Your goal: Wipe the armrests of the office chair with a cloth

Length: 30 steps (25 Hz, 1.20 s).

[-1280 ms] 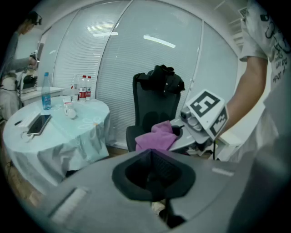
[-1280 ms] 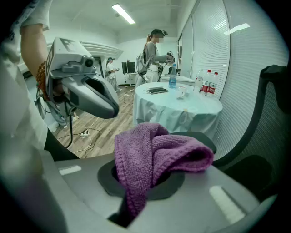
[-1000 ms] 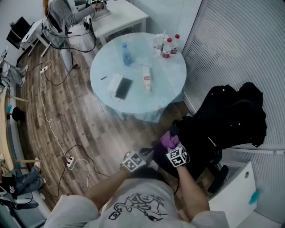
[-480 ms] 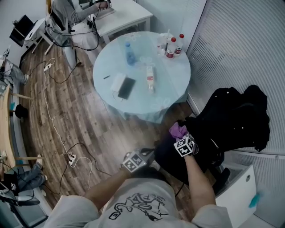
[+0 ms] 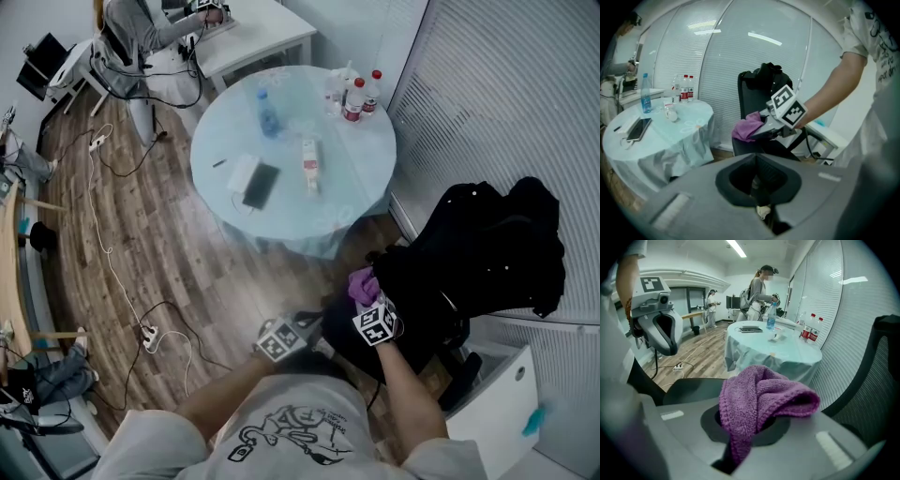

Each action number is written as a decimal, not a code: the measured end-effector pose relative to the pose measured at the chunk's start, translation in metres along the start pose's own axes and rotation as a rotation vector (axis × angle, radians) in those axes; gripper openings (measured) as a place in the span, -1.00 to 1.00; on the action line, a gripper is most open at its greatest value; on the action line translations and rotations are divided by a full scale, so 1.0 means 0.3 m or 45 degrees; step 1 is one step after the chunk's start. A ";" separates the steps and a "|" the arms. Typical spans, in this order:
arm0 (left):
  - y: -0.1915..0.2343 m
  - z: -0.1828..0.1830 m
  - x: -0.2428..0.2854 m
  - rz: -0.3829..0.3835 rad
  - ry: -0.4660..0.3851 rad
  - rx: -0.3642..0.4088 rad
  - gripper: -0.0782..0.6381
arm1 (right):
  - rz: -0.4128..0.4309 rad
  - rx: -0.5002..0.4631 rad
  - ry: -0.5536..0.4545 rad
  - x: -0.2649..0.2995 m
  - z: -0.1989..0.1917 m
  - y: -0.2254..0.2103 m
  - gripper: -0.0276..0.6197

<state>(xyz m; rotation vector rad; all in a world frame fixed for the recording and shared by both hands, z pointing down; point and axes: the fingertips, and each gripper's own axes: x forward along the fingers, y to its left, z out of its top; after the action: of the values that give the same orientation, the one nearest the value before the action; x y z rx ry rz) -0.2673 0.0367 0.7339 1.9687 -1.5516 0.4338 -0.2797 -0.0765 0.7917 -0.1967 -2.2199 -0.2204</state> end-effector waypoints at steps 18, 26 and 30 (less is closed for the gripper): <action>-0.008 -0.009 -0.006 0.011 0.010 -0.013 -0.78 | 0.288 0.016 -0.114 -0.060 0.035 0.472 -0.82; -0.013 -0.015 -0.007 0.007 0.028 -0.003 -0.78 | 0.346 -0.039 -0.087 -0.043 0.022 0.382 -0.82; -0.010 -0.013 -0.010 0.007 0.030 -0.003 -0.78 | 0.339 -0.066 -0.051 -0.028 0.016 0.290 -0.82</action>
<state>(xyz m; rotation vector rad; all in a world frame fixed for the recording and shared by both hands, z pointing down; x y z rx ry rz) -0.2648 0.0416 0.7344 1.9509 -1.5432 0.4555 -0.2593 0.0085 0.7897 -0.5253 -2.2013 -0.1287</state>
